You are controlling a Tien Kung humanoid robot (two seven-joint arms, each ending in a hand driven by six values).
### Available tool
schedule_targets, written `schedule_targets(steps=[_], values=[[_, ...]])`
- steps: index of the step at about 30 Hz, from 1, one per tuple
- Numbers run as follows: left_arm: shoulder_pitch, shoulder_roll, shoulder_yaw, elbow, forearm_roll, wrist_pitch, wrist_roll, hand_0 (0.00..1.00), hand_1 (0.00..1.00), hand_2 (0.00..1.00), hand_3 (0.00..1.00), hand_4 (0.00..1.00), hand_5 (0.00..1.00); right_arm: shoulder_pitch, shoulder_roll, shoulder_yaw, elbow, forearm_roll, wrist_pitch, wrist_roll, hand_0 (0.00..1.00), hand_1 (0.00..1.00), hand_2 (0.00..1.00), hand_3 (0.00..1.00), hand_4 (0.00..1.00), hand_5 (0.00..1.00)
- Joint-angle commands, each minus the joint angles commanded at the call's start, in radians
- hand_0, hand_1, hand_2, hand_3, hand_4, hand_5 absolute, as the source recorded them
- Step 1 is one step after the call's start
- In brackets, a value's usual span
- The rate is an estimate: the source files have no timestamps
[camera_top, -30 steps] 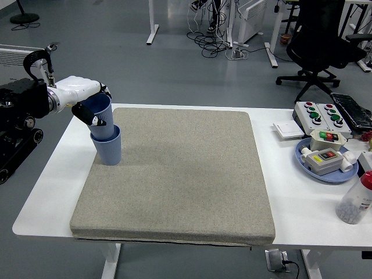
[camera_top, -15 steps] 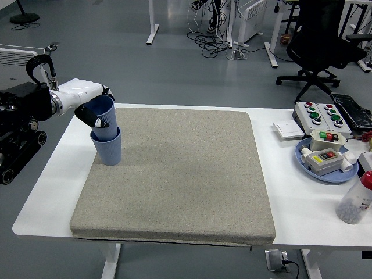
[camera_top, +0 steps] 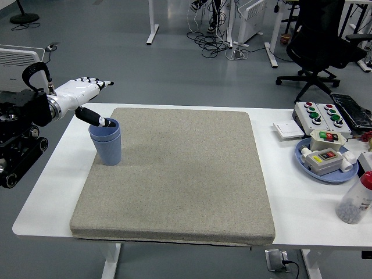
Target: Push cup pick cup insert cup
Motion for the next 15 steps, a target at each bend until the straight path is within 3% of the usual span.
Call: schedule_targets(steps=[4,5,8,10,11,12,15], values=[[0.045,0.003,-0.049,-0.035,-0.126,0.141,-0.007,0.998,0.998,0.998,0.998,0.998,0.730,0.000,0.000,-0.004,0.000,0.005,-0.001,0.002,0.730,0.669,0.705,0.594,0.163,0.390],[0.058,0.003,-0.066,-0.046,-0.165,0.180,-0.005,0.887,0.897,0.910,0.895,0.787,0.889,0.000,0.000,-0.004,0.000,0.006,-0.001,0.002,0.730,0.669,0.705,0.593,0.163,0.390],[0.147,0.002,-0.171,-0.135,-0.295,0.275,0.035,0.887,0.897,0.910,0.895,0.787,0.889,0.001,-0.001,-0.008,-0.001,0.009,0.000,0.003,0.730,0.669,0.705,0.593,0.163,0.390],[0.215,-0.008,-0.246,-0.201,-0.380,0.288,0.046,0.887,0.897,0.910,0.895,0.787,0.889,0.000,-0.002,-0.012,-0.002,0.018,-0.001,0.006,0.730,0.669,0.705,0.593,0.163,0.390],[0.254,-0.014,-0.285,-0.239,-0.419,0.289,0.049,0.806,0.820,0.819,0.790,0.684,0.991,0.000,-0.002,-0.015,-0.002,0.022,-0.002,0.007,0.730,0.668,0.705,0.593,0.163,0.390],[0.290,-0.017,-0.323,-0.269,-0.464,0.289,0.050,0.806,0.820,0.819,0.790,0.684,0.991,0.000,-0.002,-0.016,-0.002,0.024,-0.002,0.008,0.730,0.668,0.705,0.593,0.163,0.390],[0.410,-0.071,-0.443,-0.372,-0.588,0.274,0.063,0.806,0.820,0.819,0.790,0.684,0.991,-0.002,-0.001,-0.020,-0.003,0.030,-0.003,0.010,0.730,0.668,0.705,0.593,0.163,0.390]])
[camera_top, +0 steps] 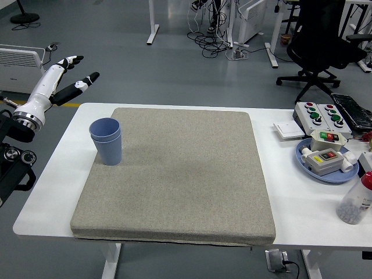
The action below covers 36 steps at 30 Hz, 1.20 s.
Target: Push cup pick cup insert cup
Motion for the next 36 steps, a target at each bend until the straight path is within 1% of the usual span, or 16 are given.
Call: schedule_targets(steps=[1,2,3,6,7,9,12,14,17,21,25,26,28,31,32,36], values=[[0.037,-0.009,-0.035,-0.020,-0.046,0.000,0.000,0.806,0.820,0.819,0.790,0.684,0.991,-0.001,0.000,0.000,0.000,0.001,0.000,0.000,0.730,0.668,0.705,0.593,0.163,0.390],[0.074,-0.040,-0.071,-0.051,-0.085,0.004,-0.003,0.770,0.775,0.767,0.729,0.661,0.998,-0.002,0.001,0.000,0.000,0.002,-0.001,0.001,0.730,0.669,0.704,0.593,0.163,0.391],[0.119,-0.080,-0.117,-0.089,-0.130,0.006,-0.011,0.770,0.775,0.767,0.729,0.661,0.998,-0.003,0.001,0.000,-0.001,0.002,-0.002,0.001,0.730,0.669,0.704,0.593,0.163,0.391],[0.224,-0.162,-0.224,-0.151,-0.254,0.003,-0.017,0.770,0.775,0.767,0.729,0.661,0.998,-0.003,0.001,-0.003,-0.001,0.006,-0.004,0.003,0.730,0.669,0.704,0.593,0.163,0.391],[0.264,-0.202,-0.263,-0.177,-0.299,0.001,-0.023,0.770,0.775,0.767,0.729,0.661,0.998,-0.002,-0.001,-0.003,-0.001,0.006,-0.004,0.003,0.730,0.669,0.704,0.593,0.163,0.391],[0.318,-0.248,-0.302,-0.205,-0.383,0.002,-0.041,0.770,0.769,0.755,0.719,0.650,0.998,-0.001,-0.001,-0.002,-0.001,0.003,-0.004,0.003,0.730,0.669,0.703,0.593,0.163,0.391],[0.402,-0.250,-0.270,-0.239,-0.507,0.019,-0.133,0.770,0.769,0.755,0.719,0.650,0.998,0.002,-0.002,-0.003,-0.001,0.003,-0.005,0.004,0.730,0.669,0.703,0.593,0.163,0.391],[0.472,-0.224,-0.208,-0.253,-0.598,0.039,-0.223,0.765,0.768,0.742,0.716,0.654,0.998,0.004,-0.004,0.000,-0.001,-0.001,-0.005,0.005,0.730,0.669,0.704,0.593,0.163,0.390],[0.543,-0.212,-0.181,-0.265,-0.721,0.043,-0.326,0.765,0.768,0.742,0.716,0.654,0.998,0.004,-0.004,0.003,-0.002,-0.002,-0.007,0.006,0.730,0.669,0.704,0.593,0.163,0.390],[0.602,-0.210,-0.176,-0.298,-0.844,0.029,-0.334,0.762,0.768,0.749,0.722,0.648,0.998,0.004,-0.004,0.012,-0.001,-0.017,-0.007,0.004,0.729,0.668,0.704,0.593,0.162,0.392],[0.644,-0.220,-0.172,-0.338,-0.843,0.033,-0.341,0.762,0.768,0.749,0.722,0.648,0.998,0.008,-0.004,0.027,0.000,-0.052,-0.003,0.000,0.729,0.668,0.704,0.593,0.162,0.392],[0.653,-0.224,-0.172,-0.346,-0.847,0.043,-0.348,0.772,0.784,0.772,0.769,0.642,0.998,0.008,-0.005,0.029,0.000,-0.057,-0.003,0.000,0.729,0.668,0.704,0.593,0.162,0.393],[0.681,-0.234,-0.172,-0.362,-0.866,0.094,-0.377,0.772,0.784,0.772,0.769,0.642,0.998,0.010,-0.006,0.035,0.000,-0.067,-0.003,-0.001,0.729,0.668,0.704,0.593,0.162,0.393],[0.699,-0.234,-0.175,-0.366,-0.872,0.123,-0.399,0.772,0.784,0.772,0.769,0.642,0.998,0.011,-0.006,0.037,0.001,-0.071,-0.003,-0.001,0.729,0.668,0.704,0.593,0.162,0.393],[0.704,-0.235,-0.180,-0.367,-0.872,0.125,-0.402,0.789,0.815,0.815,0.806,0.637,0.998,0.012,-0.007,0.039,0.001,-0.075,-0.003,-0.002,0.728,0.668,0.705,0.592,0.161,0.393],[0.711,-0.239,-0.193,-0.369,-0.869,0.124,-0.412,0.789,0.815,0.815,0.806,0.637,0.998,0.014,-0.008,0.053,0.002,-0.102,-0.001,-0.008,0.728,0.668,0.705,0.592,0.161,0.393]])
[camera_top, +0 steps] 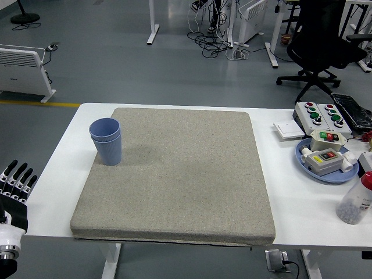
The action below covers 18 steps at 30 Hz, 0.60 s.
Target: Push cup pick cup insert cup
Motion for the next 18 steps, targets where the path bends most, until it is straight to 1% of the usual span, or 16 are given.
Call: schedule_targets(steps=[1,2,7,8,11,13,14,18], values=[[0.000,-0.001,-0.001,0.001,0.000,0.001,-0.002,0.789,0.815,0.815,0.806,0.637,0.998,0.001,0.000,0.002,0.000,-0.005,0.001,-0.001,0.728,0.668,0.705,0.592,0.161,0.393],[-0.001,-0.004,-0.002,0.003,0.001,0.004,-0.009,0.802,0.825,0.833,0.838,0.637,0.998,0.003,0.000,0.005,0.001,-0.016,0.004,-0.004,0.728,0.668,0.705,0.592,0.160,0.391],[-0.004,-0.009,-0.001,0.006,0.002,0.008,-0.023,0.802,0.825,0.833,0.838,0.637,0.998,0.006,0.000,0.010,0.002,-0.029,0.008,-0.007,0.728,0.668,0.705,0.592,0.160,0.391],[-0.007,-0.010,-0.001,0.007,0.004,0.010,-0.028,0.827,0.844,0.872,0.872,0.631,0.998,0.006,0.000,0.010,0.002,-0.027,0.008,-0.006,0.729,0.668,0.705,0.592,0.159,0.391],[-0.012,-0.008,0.000,0.009,0.006,0.018,-0.033,0.827,0.844,0.872,0.872,0.631,0.998,0.006,0.000,0.006,0.003,-0.022,0.007,-0.005,0.729,0.668,0.705,0.592,0.159,0.391],[-0.018,-0.005,0.007,0.012,0.009,0.045,-0.035,0.827,0.844,0.872,0.872,0.631,0.998,0.006,0.000,0.005,0.002,-0.019,0.006,-0.004,0.729,0.668,0.705,0.592,0.159,0.391],[-0.019,-0.005,0.009,0.013,0.009,0.050,-0.036,0.819,0.845,0.882,0.885,0.626,0.998,0.006,0.000,0.005,0.002,-0.019,0.006,-0.004,0.729,0.668,0.704,0.592,0.158,0.389],[-0.023,-0.005,0.014,0.016,0.009,0.046,-0.037,0.819,0.845,0.882,0.885,0.626,0.998,0.008,0.000,0.006,0.003,-0.022,0.008,-0.005,0.729,0.668,0.704,0.592,0.158,0.389]])
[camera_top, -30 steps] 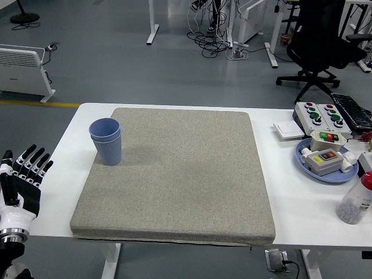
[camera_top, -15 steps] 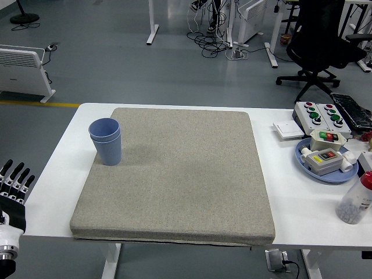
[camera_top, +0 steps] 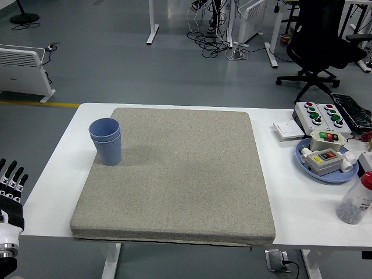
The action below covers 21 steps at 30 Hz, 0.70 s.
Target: Push cup pick cup insert cup
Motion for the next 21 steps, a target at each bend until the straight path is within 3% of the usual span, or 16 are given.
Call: schedule_targets(steps=[8,21], values=[[-0.006,0.002,0.006,0.006,0.000,0.030,0.007,0.816,0.848,0.880,0.879,0.612,0.998,0.002,-0.002,0.000,0.000,-0.001,0.001,0.000,0.728,0.668,0.703,0.592,0.154,0.385],[-0.017,-0.001,0.005,0.017,-0.002,0.042,0.010,0.820,0.845,0.877,0.874,0.613,0.998,0.012,-0.005,-0.011,0.000,0.018,-0.001,0.007,0.728,0.667,0.703,0.592,0.155,0.384]])
